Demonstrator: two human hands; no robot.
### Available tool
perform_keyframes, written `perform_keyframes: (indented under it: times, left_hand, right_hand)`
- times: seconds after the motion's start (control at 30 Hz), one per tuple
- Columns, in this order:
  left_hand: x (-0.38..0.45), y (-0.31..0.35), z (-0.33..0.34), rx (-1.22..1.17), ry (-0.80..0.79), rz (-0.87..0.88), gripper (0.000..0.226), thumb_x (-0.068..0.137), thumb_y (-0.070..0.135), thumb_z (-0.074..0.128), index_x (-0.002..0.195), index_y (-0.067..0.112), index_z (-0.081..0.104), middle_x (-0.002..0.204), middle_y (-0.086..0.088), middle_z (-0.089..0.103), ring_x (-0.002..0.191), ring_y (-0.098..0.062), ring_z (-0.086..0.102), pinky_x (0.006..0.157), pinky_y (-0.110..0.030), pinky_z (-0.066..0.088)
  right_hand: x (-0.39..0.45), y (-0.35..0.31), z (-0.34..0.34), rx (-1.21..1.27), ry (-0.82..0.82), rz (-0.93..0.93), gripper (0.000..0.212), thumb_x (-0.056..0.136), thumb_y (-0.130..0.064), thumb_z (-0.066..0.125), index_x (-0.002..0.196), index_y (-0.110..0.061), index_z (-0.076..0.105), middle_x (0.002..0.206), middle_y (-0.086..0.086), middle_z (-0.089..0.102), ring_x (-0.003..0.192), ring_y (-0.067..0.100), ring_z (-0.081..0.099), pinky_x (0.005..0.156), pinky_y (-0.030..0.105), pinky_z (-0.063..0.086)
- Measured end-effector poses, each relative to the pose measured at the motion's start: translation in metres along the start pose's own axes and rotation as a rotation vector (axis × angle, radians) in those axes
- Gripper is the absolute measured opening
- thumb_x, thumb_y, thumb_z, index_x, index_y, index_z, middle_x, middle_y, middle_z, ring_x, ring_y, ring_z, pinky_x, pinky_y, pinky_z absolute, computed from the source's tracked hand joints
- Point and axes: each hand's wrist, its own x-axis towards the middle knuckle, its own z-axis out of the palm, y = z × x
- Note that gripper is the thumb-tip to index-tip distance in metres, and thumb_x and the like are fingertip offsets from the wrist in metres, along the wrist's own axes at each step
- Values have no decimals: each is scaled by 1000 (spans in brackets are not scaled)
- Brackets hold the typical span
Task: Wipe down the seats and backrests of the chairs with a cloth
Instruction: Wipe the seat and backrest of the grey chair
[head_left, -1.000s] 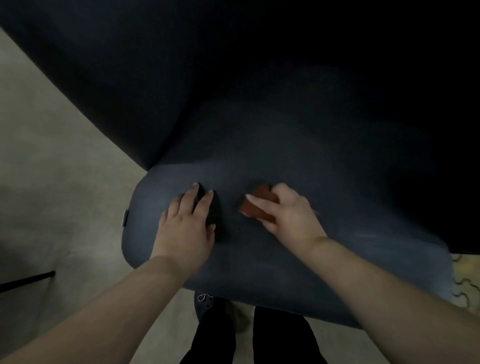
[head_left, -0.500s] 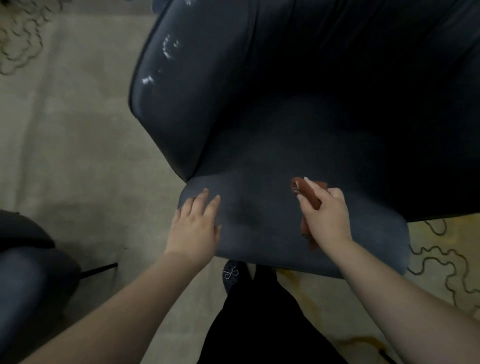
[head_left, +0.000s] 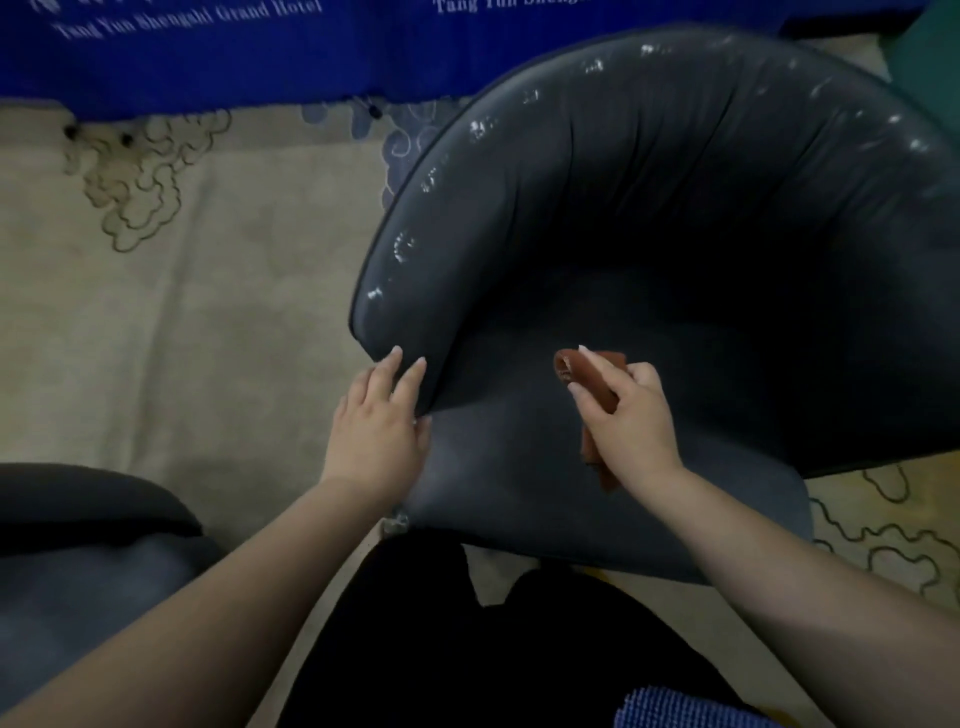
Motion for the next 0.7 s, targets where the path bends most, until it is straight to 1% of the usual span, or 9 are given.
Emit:
perform_keyframes:
  times: [0.07, 0.13, 0.23, 0.33, 0.43, 0.5, 0.6, 0.7]
  left_hand:
    - [13, -13, -12, 8, 22, 13, 66, 92, 33, 54, 150, 20, 27, 158, -7, 20, 137, -31, 25, 113, -39, 23]
    - [30, -31, -23, 13, 45, 30, 65, 91, 32, 55, 149, 19, 29, 156, -9, 23, 133, -33, 30, 111, -39, 25]
    - [63, -63, -36, -13, 57, 62, 65, 91, 33, 55, 149, 20, 29, 156, -10, 24, 132, -32, 31, 110, -39, 26]
    - [100, -98, -48, -26, 31, 146, 64, 93, 37, 52, 149, 23, 26, 156, -8, 21, 134, -31, 28, 110, -38, 25]
    - [134, -128, -63, -44, -40, 266, 64, 95, 38, 49, 151, 23, 21, 158, -7, 17, 138, -29, 24, 113, -37, 22]
    - [152, -142, -75, -58, -87, 329, 64, 95, 36, 50, 151, 23, 20, 157, -7, 19, 139, -29, 24, 112, -37, 23]
    - [171, -153, -87, -73, -154, 420, 65, 95, 35, 51, 151, 23, 21, 154, -4, 24, 136, -29, 30, 109, -37, 29]
    - [184, -156, -91, -115, -206, 452, 65, 95, 36, 52, 150, 25, 21, 151, 1, 27, 134, -26, 33, 106, -36, 33]
  right_hand:
    - [2, -14, 10, 12, 22, 4, 42, 91, -44, 58, 132, -50, 49, 103, -22, 37, 90, 0, 52, 78, 16, 47]
    - [6, -26, 23, 19, 65, 5, 41, 91, -42, 59, 130, -50, 51, 102, -21, 38, 89, 0, 54, 78, 13, 43]
    - [12, -45, 49, -4, 144, 30, 41, 90, -40, 60, 130, -48, 54, 103, -17, 40, 88, -1, 54, 76, 7, 38]
    - [17, -68, 80, 7, 219, 96, 41, 90, -41, 59, 131, -48, 53, 104, -15, 42, 91, 1, 54, 82, 15, 42]
    - [18, -93, 113, 14, 284, 169, 42, 91, -42, 59, 132, -49, 51, 105, -15, 42, 92, 0, 52, 78, 10, 39]
    - [21, -112, 132, 32, 322, 202, 43, 91, -41, 59, 132, -49, 50, 106, -14, 41, 94, 0, 51, 81, 11, 39]
    - [23, -135, 151, 67, 390, 242, 43, 91, -41, 59, 133, -48, 50, 107, -12, 41, 97, 4, 51, 88, 20, 43]
    - [24, -149, 158, 68, 435, 234, 44, 90, -41, 60, 133, -48, 51, 106, -11, 41, 97, 5, 50, 86, 18, 40]
